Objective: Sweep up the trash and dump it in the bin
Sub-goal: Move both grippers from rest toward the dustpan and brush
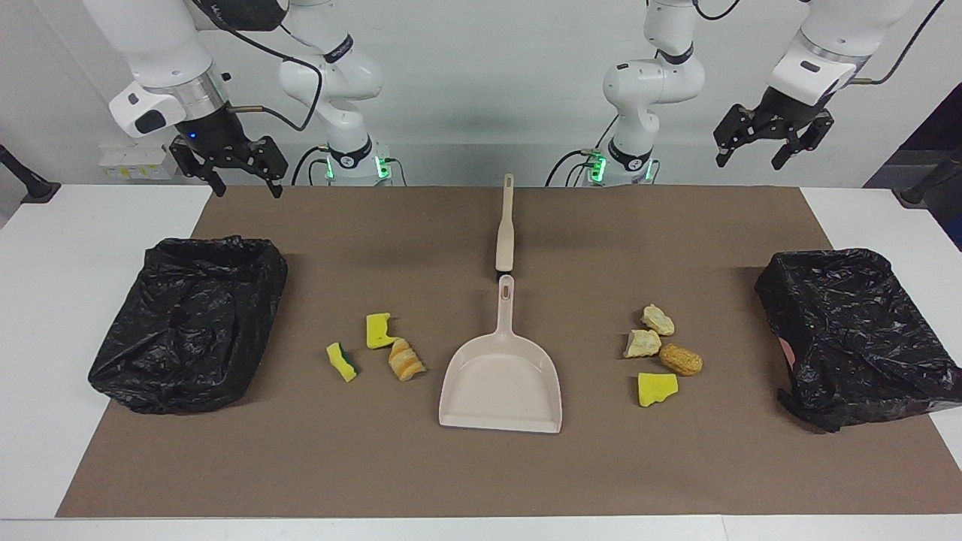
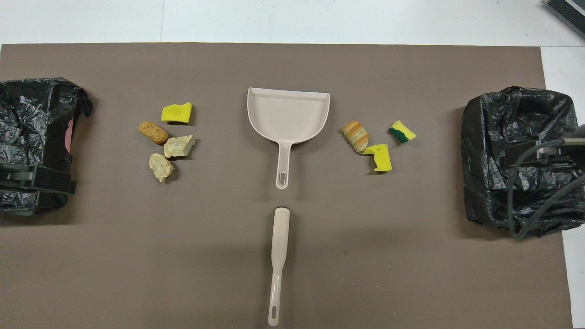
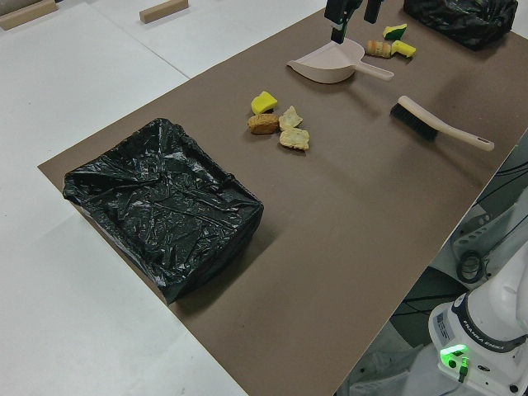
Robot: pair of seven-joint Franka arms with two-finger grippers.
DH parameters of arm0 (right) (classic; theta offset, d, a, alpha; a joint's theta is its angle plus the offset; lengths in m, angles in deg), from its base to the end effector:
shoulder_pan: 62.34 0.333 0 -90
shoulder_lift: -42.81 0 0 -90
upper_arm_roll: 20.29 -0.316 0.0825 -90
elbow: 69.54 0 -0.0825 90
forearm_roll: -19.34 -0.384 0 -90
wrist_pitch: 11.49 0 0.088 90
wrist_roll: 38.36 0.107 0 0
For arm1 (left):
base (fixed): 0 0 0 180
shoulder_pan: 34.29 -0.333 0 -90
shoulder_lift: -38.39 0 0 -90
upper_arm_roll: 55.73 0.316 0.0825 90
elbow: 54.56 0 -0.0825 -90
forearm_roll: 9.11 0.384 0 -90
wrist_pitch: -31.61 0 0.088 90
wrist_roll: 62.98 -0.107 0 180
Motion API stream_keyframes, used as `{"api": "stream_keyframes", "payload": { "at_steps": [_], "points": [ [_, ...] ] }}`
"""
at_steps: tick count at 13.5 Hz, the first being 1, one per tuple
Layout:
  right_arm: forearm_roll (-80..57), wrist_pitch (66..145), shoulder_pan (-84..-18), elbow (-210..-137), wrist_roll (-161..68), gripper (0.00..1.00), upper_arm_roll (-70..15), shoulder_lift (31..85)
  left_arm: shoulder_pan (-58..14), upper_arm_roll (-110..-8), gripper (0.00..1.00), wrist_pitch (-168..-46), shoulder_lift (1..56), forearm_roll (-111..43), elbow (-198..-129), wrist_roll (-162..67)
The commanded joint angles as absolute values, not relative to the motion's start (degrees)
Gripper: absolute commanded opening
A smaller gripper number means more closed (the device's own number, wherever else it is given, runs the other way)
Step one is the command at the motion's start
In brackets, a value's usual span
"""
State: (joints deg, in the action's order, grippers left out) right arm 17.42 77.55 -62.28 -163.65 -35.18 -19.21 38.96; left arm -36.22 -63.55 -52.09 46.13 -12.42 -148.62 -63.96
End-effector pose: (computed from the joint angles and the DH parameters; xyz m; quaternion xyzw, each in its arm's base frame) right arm 0.5311 -0.0062 0.6258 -0.9991 0.0365 0.0110 0.0172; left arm 0.4967 -0.0632 0.6527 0.9976 -0.0616 -0.0243 0.0186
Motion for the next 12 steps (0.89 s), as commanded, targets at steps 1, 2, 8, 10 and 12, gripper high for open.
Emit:
{"api": "stream_keyframes", "payload": {
  "at_steps": [1, 2, 8, 10, 12],
  "points": [
    [16.6, 79.0, -62.3, -166.9, -33.7, 1.00, -19.3, 36.7, -32.9, -63.1, 1.00, -56.1, 49.7, -12.8, -155.5, -63.3],
    [16.6, 79.0, -62.3, -167.0, -33.6, 1.00, -19.4, 36.7, -31.8, -63.1, 1.00, -56.5, 50.1, -12.8, -156.9, -63.3],
    [15.6, 85.2, -56.5, -169.6, -28.8, 1.00, -20.3, 38.5, -21.9, -63.2, 1.00, -65.4, 51.4, -14.8, -166.5, -55.5],
    [14.7, 86.4, -53.7, -167.5, -26.9, 1.00, -20.4, 42.2, -17.3, -63.2, 1.00, -68.0, 51.7, -14.8, -169.3, -52.8],
    [14.2, 89.7, -50.8, -165.6, -23.1, 1.00, -20.4, 46.0, -13.2, -63.2, 1.00, -71.3, 51.8, -15.2, -172.6, -51.6]
  ]
}}
